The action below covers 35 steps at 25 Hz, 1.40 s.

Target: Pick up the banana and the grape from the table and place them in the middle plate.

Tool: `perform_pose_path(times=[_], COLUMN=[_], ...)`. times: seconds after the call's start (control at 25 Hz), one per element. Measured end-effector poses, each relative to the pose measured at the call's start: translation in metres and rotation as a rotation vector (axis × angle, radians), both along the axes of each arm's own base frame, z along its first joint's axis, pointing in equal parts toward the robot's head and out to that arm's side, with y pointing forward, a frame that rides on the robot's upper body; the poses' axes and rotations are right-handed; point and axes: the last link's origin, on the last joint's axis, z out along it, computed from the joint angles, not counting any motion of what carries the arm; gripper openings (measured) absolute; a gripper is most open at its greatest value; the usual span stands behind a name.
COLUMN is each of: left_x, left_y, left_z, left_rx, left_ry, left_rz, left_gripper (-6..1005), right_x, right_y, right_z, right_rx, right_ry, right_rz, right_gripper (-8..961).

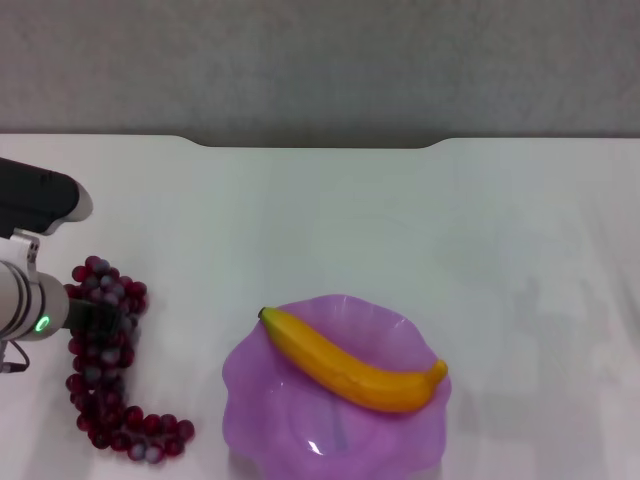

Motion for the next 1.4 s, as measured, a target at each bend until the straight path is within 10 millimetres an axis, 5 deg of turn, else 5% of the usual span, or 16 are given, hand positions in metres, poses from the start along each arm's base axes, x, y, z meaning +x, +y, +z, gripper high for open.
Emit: perform_pose_path(times=[0.36, 0.84, 1.12, 1.4], left_x=[0.002, 0.028, 0.054, 0.1], left_y=[-0.003, -0.007, -0.009, -0.014], left_z=[0.008, 0.049, 0.081, 0.105], left_rx=[0.027, 0.122, 0.239, 0.329], left_ry=[-0.008, 0.003, 0.01, 0.01], left_rz=[-0.027, -0.177, -0.32, -0.505], left_gripper=[249, 236, 193, 154], right_x=[0.0, 0.003, 0.002, 0.002], right_y=[0.0, -0.001, 0.0, 0.0], right_z=[0.0, 0.0, 0.0, 0.001], right_rx=[0.0, 0.001, 0.001, 0.001], right_ry=[0.0, -0.001, -0.001, -0.001], right_rz=[0.0, -0.008, -0.007, -0.007], right_gripper=[713, 714, 714, 713])
